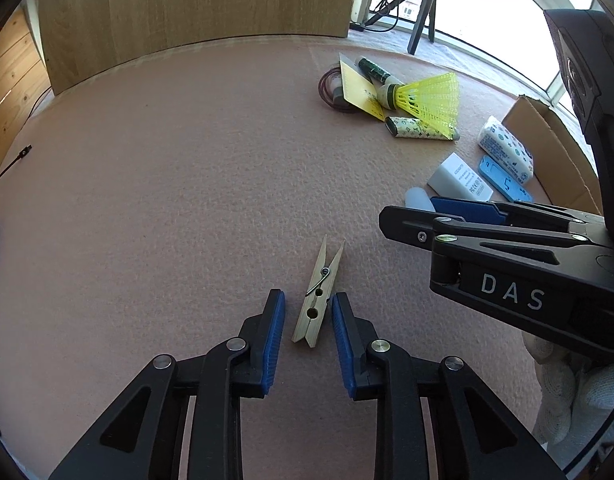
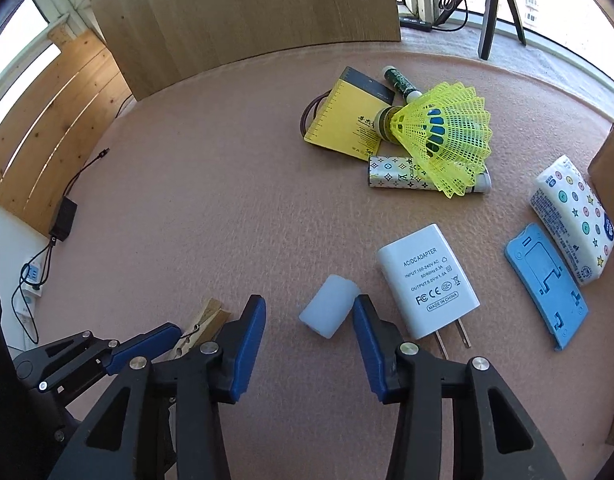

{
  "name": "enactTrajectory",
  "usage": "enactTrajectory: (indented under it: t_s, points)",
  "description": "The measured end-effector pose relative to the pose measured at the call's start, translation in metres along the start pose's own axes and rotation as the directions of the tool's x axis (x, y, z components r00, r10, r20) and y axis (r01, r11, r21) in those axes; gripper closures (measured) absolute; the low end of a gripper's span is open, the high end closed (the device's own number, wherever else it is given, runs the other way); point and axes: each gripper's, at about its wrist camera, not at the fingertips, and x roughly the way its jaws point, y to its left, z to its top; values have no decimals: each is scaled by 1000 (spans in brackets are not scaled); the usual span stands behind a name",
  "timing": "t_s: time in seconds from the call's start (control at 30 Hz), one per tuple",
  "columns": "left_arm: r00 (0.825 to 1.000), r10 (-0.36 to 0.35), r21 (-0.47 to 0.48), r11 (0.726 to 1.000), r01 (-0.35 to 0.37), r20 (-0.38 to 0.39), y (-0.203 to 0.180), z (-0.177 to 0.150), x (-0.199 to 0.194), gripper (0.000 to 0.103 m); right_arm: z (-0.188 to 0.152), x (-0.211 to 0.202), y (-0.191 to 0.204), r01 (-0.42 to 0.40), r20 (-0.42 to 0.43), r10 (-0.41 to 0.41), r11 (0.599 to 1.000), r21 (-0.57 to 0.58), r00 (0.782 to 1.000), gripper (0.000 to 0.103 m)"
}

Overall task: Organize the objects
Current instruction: 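Grasp the white plug cap with the right gripper while the left gripper lifts the clothespin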

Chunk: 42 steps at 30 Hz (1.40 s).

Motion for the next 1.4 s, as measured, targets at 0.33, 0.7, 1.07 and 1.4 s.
enactTrajectory:
  t_s: [0.33, 0.7, 1.07, 1.4]
  points:
    - [999, 35, 16, 999, -36, 29, -9, 6, 8, 51, -1, -1, -2, 52, 10, -52, 996, -74, 999, 87]
    - [1000, 13, -78, 997, -11, 28, 16, 7, 4, 90, -7, -21, -9, -11, 25, 12, 999, -43, 1000, 91]
    - [997, -11, -82, 996, 17, 75, 6, 13, -27, 90, -24, -75, -31, -64, 104, 63, 998, 8, 993, 91]
    - [986, -92, 17, 996, 91, 140, -57, 39, -53, 90, -39, -142, -89, -14, 215, -9, 995, 103, 977, 91]
